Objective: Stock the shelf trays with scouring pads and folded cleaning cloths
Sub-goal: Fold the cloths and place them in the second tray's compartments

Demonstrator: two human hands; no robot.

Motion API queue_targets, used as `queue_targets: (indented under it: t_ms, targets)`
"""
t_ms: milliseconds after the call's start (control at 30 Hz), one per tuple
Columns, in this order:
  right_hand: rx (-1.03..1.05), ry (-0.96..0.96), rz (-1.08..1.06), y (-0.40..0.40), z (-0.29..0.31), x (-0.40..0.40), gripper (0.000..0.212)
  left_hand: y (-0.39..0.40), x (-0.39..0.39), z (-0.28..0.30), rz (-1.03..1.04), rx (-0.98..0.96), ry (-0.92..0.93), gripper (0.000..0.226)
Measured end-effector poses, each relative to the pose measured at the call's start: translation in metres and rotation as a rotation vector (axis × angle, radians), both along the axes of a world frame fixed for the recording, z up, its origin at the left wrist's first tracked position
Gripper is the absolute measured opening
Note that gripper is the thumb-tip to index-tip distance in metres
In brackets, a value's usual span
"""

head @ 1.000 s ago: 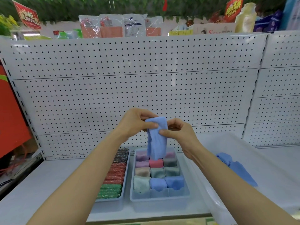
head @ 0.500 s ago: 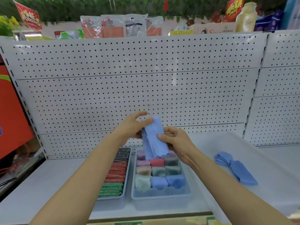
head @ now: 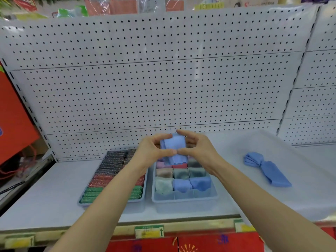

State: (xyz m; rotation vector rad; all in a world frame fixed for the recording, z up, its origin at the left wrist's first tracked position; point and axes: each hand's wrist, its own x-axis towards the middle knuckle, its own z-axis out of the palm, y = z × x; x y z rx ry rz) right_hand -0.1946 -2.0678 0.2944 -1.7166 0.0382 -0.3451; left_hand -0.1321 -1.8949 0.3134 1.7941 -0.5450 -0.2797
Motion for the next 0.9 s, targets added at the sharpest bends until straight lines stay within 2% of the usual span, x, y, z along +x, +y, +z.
queue_targets:
  t_ms: [100,200,400,533,667,733,833,900]
  targets:
    - [-0.224,0.026,-0.100,0.005,-0.009,0.000,0.047,0.000,0.003,-0.015,0.072,0.265,-0.255,0.040]
    - [-0.504,0.039,-0.171,0.004,-0.021,0.004,0.029,0.005,0.011,-0.031,0.053,0.379,-0.406,0.028]
    - [-0.571,0.191,0.115,0.004,-0.061,0.006,0.039,0.023,0.019,-0.073,-0.134,0.384,-0.301,0.013]
    - [-0.632,0.220,0.130,0.012,-0.088,0.011,0.031,0.033,0.023,-0.099,-0.166,0.380,-0.254,0.012]
    - [-0.642,0.271,0.111,0.020,-0.105,0.017,0.031,0.037,0.023,-0.115,-0.148,0.454,-0.258,0.017]
    - [-0.662,0.310,0.118,0.025,-0.111,0.020,0.027,0.036,0.023,-0.118,-0.119,0.541,-0.276,0.025]
    - [-0.729,0.330,0.143,0.031,-0.121,0.025,0.026,0.032,0.024,-0.118,-0.130,0.773,-0.335,0.043]
    - [-0.779,0.321,0.166,0.033,-0.125,0.027,0.026,0.027,0.024,-0.117,-0.199,0.936,-0.379,0.042]
